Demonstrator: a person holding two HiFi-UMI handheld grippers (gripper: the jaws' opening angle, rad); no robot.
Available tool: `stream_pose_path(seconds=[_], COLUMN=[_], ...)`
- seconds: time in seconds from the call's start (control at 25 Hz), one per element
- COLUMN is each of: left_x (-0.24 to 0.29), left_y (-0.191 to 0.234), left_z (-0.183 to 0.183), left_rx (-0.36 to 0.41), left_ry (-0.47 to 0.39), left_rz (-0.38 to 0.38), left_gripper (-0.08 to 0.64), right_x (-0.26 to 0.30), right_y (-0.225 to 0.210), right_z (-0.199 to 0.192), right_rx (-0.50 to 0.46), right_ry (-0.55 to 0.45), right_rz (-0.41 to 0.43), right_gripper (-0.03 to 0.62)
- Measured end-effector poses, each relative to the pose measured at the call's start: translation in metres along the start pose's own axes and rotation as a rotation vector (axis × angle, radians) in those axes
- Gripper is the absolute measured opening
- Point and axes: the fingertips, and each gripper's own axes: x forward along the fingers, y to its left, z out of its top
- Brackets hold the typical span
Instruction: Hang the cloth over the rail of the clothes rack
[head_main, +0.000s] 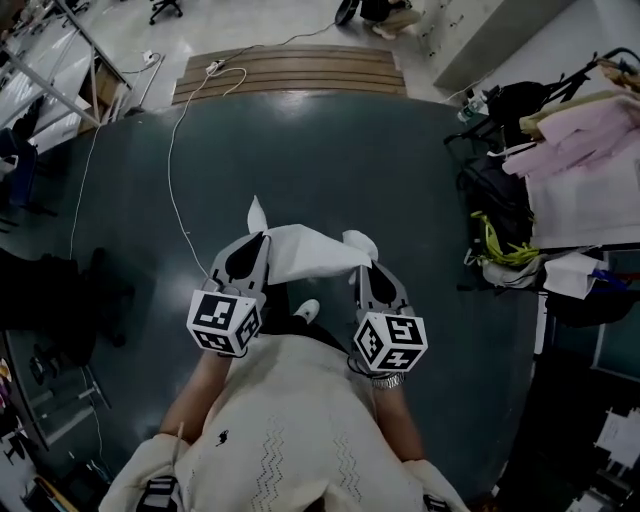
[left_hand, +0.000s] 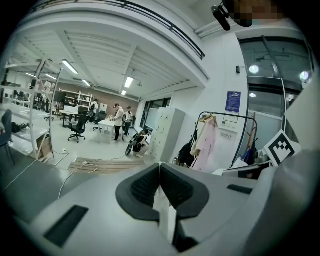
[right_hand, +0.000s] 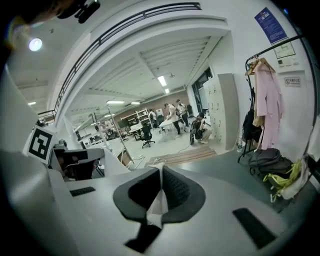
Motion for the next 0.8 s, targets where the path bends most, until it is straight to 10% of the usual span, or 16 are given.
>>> stream_pose_path(seconds=[0.8], left_x=[0.408], left_y=[0.100], left_z=[0.212], left_rx=[0.131], left_ry=[0.096], left_rz=[-0.416], left_gripper=[0.015], right_x=[0.267], right_y=[-0.141], right_z=[0.234], right_rx=[0.245], right_ry=[-0.097], right_rz=[-0.379], right_gripper=[0.020])
